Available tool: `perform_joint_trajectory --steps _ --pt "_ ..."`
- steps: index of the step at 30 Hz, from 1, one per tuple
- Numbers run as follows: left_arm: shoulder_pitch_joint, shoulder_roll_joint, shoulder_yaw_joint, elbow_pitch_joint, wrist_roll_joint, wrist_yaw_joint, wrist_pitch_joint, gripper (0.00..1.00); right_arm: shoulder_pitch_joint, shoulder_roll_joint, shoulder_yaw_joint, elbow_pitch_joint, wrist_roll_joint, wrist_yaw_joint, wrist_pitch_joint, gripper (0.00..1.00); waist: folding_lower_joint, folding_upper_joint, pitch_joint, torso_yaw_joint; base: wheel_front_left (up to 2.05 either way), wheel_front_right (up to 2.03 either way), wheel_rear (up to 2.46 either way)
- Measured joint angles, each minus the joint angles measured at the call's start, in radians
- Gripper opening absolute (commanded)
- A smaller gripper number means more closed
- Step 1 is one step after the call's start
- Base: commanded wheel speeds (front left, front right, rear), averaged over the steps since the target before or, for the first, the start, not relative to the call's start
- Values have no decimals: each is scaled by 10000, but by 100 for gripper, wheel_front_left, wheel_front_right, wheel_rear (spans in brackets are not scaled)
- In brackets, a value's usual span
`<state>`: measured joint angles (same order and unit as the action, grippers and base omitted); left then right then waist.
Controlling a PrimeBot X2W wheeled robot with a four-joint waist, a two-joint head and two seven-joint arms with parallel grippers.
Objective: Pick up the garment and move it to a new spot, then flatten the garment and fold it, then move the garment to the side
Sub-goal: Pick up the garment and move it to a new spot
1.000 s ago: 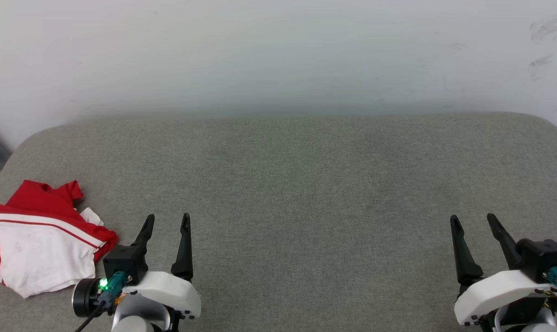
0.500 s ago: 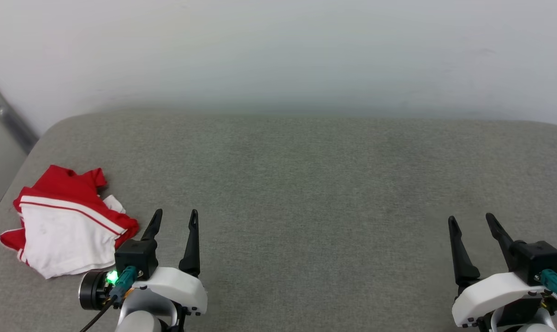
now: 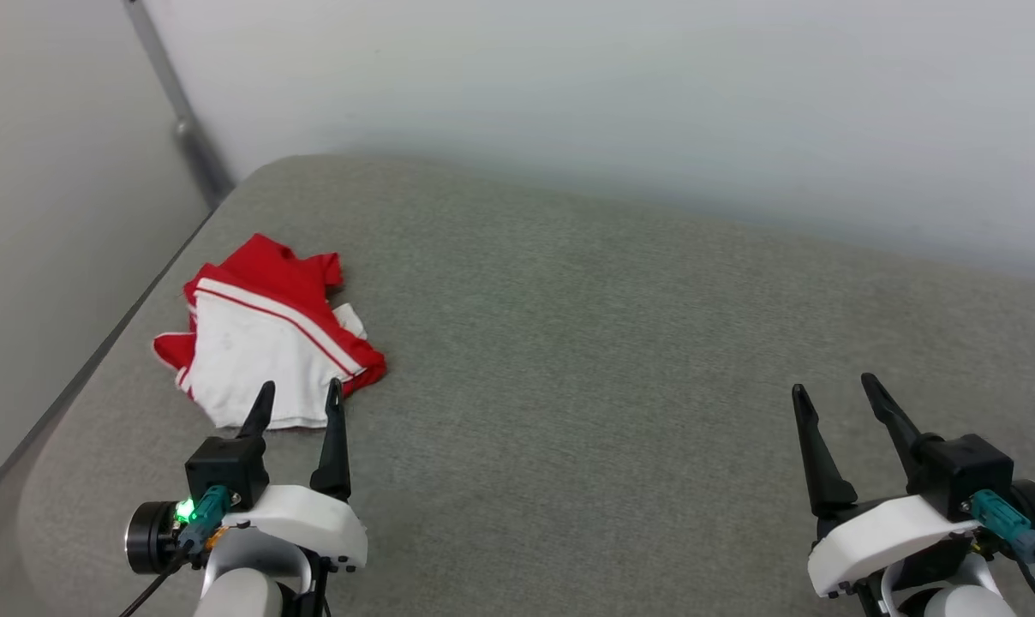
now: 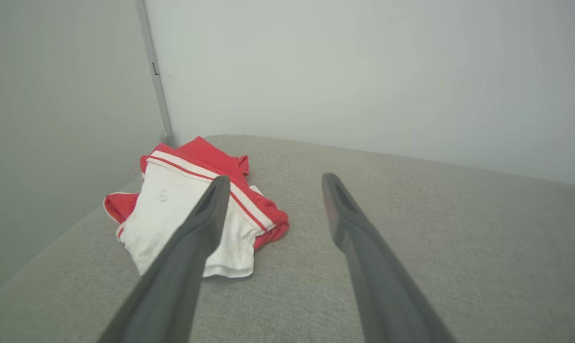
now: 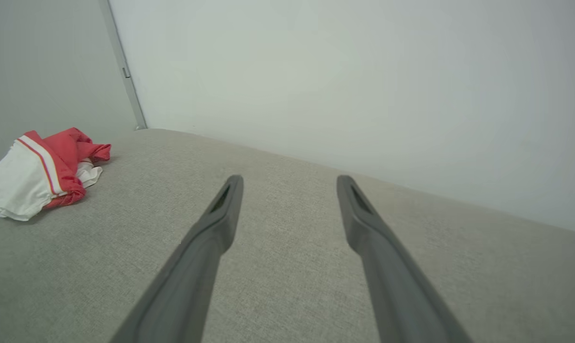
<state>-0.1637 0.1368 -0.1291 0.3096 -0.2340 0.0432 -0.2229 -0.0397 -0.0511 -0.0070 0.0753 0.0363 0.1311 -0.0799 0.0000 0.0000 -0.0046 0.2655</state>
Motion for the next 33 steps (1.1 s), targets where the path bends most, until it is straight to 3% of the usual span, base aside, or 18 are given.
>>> perform_joint_trajectory --steps 9,15,26,33 --pt "-11 96 146 -73 -257 25 12 100 -133 2 270 -88 167 2 -84 100 0 0 87 1318 0 0 0" --pt "-11 196 136 -174 -249 109 77 100 -189 4 320 -82 188 2 -90 100 0 0 136 1756 0 0 0" --pt "-1045 639 -54 -284 -84 10 807 100 -279 4 454 -86 194 2 -6 100 0 0 384 1607 0 0 0" --pt "-3166 1344 374 -205 -727 -433 2531 100 -857 6 654 -410 -113 2 345 100 0 0 1169 1037 0 0 0"
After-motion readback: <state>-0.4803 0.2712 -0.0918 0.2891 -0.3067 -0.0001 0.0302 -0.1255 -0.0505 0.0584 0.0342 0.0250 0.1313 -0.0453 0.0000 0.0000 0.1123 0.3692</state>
